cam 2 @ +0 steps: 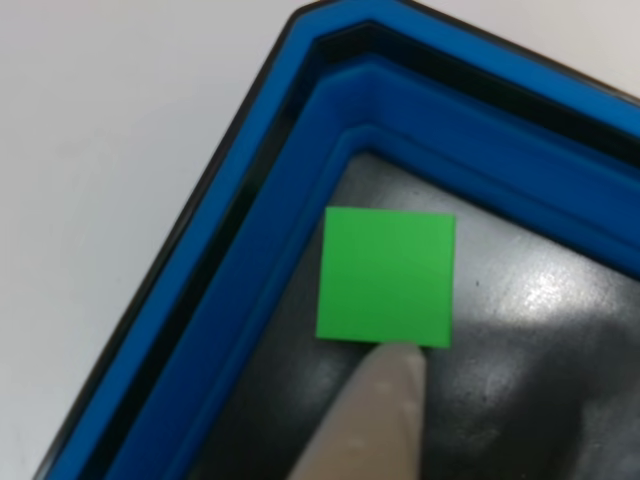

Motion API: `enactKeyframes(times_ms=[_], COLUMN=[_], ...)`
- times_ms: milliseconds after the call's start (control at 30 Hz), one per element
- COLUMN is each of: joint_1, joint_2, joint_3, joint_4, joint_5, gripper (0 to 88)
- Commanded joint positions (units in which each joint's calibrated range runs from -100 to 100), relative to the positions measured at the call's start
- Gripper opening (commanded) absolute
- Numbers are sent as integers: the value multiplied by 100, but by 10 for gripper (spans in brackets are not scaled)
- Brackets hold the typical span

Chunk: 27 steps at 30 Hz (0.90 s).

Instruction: Pick up green cube and drop it in the blue box

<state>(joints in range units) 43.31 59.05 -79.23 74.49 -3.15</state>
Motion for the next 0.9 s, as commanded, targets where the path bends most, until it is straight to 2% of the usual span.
enactKeyframes(times_ms=[0,867], joint_1=[33,98], joint_2=[-101,-585], joint_3=[-306,73], joint_4=[-70,-70], joint_5=[5,5], gripper=[272,269])
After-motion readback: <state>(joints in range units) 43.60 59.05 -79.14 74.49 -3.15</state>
